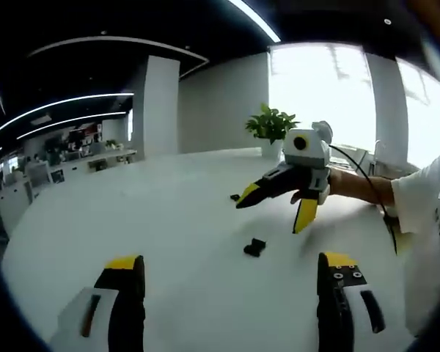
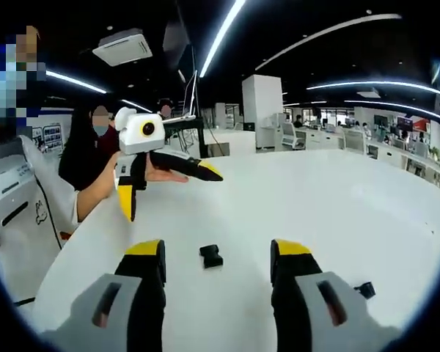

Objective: Snap the two parts of the plastic buckle together until the buckle closes and remains connected.

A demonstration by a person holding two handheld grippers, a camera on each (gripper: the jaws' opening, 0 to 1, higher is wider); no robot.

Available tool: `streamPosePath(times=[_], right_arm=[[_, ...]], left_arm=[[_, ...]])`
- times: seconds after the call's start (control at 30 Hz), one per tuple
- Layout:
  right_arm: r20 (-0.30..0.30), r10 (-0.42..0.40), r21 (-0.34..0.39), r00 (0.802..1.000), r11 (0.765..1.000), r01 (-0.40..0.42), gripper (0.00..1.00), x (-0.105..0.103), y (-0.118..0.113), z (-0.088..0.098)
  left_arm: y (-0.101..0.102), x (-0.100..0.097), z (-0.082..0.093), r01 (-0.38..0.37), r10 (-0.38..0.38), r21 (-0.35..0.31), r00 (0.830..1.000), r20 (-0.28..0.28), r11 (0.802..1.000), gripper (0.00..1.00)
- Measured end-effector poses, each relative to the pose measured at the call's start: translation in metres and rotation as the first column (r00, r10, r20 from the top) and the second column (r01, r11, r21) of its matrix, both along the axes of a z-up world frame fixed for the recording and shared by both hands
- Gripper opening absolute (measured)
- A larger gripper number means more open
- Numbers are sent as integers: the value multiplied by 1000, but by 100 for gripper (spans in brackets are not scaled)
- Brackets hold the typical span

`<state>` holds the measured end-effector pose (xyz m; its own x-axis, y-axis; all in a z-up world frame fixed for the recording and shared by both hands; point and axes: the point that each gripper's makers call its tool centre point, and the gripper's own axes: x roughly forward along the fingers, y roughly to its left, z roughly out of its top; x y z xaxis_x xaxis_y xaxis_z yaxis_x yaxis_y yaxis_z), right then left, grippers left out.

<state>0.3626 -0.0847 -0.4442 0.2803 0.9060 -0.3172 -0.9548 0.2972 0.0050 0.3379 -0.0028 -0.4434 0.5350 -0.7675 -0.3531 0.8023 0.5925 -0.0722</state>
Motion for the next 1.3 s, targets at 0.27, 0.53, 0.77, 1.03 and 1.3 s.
streamPosePath(times=[0.27, 0.53, 0.77, 1.03, 1.3], right_arm=[[-6, 3, -56, 1000, 998, -4, 47, -3, 6, -17], [-24, 10, -69, 1000, 998, -12, 38, -5, 9, -23], [-42, 17, -83, 999, 996, -21, 32, -7, 10, -29], [-50, 17, -68, 999, 997, -20, 24, -9, 9, -30], [-8, 21, -97, 1000, 995, -22, 18, -12, 9, -30]], left_arm=[[0, -5, -5, 16, -16, 18, 1000, 1, 1000, 98], [0, -9, -4, 30, -30, 4, 1000, 6, 1000, 96], [-3, -12, -6, 46, -46, 14, 999, 4, 999, 96], [-3, -12, -9, 49, -49, 30, 999, 4, 998, 96], [-4, -12, -8, 55, -56, 24, 998, 3, 998, 96]])
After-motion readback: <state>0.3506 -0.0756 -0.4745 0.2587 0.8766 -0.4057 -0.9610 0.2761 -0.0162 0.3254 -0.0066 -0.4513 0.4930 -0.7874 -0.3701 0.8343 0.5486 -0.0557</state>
